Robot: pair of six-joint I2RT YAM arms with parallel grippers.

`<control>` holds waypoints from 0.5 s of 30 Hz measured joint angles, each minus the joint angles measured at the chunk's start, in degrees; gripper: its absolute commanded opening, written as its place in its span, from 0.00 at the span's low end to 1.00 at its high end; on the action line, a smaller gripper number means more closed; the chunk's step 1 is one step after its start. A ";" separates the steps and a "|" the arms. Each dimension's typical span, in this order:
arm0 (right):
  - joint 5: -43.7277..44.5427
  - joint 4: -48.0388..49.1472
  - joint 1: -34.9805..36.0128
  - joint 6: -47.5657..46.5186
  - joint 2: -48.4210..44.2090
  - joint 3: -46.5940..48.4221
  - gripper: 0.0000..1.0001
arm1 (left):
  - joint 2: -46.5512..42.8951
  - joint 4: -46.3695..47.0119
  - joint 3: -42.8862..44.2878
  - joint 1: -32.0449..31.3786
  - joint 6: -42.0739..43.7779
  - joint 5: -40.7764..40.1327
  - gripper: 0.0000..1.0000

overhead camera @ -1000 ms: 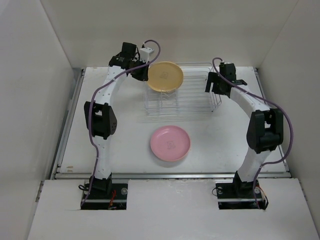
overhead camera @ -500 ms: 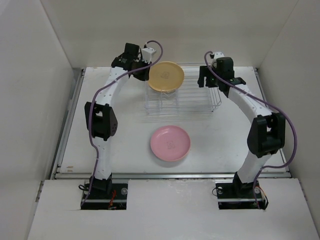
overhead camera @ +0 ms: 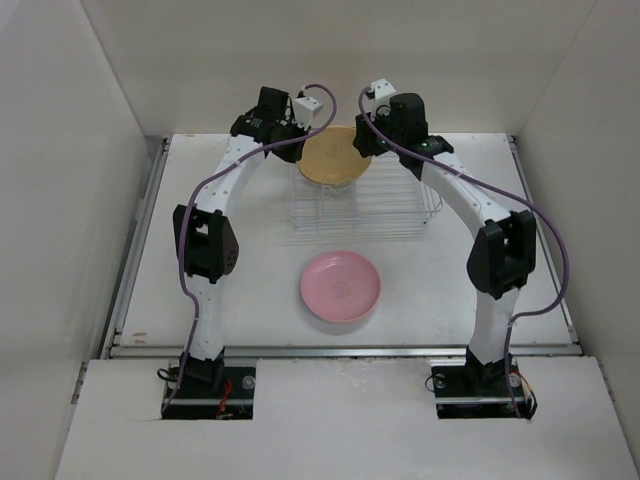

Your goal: Unload the plates from the dish rack

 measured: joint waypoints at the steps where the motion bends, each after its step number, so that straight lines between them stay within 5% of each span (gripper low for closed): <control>1: 0.59 -0.04 0.00 0.07 1.03 0.72 0.43 | -0.02 0.02 -0.07 0.00 0.02 0.00 0.00; 7: 3.96 -0.24 -0.04 -3.41 3.85 1.79 0.00 | -0.15 0.85 -0.09 0.00 0.35 -0.02 0.00; 10: 4.70 -1.01 -0.02 -5.68 4.17 1.79 0.00 | -0.87 2.08 -0.09 0.00 0.42 -0.15 0.01; 15: 5.35 -0.24 0.04 -6.08 3.82 0.04 0.00 | -1.22 0.83 -0.09 0.11 -0.33 0.39 0.32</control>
